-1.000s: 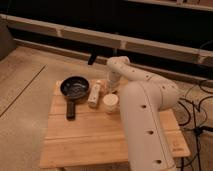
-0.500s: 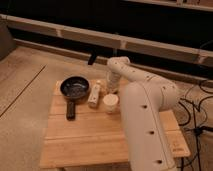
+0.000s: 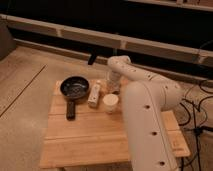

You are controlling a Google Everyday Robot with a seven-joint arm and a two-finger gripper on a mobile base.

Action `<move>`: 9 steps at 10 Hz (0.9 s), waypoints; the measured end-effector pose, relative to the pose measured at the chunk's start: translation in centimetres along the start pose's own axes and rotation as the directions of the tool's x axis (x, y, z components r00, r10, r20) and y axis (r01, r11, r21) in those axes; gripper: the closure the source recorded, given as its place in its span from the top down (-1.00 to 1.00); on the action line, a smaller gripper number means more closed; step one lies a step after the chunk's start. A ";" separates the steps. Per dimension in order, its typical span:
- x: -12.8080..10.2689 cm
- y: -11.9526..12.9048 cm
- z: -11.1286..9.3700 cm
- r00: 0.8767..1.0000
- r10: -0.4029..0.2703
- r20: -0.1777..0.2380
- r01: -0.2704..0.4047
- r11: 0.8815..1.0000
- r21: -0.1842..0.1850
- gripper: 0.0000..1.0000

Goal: Place the pepper on the white sponge

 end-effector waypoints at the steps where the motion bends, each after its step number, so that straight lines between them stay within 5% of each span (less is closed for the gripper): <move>1: -0.1 0.0 -0.6 1.000 0.001 0.015 -0.001 1.000 -0.006 -1.00; 5: 0.6 -0.7 -1.0 1.000 0.008 0.021 -0.008 1.000 0.000 -1.00; 9: -0.5 -2.3 -3.8 0.997 0.022 0.079 -0.025 0.999 0.031 -1.00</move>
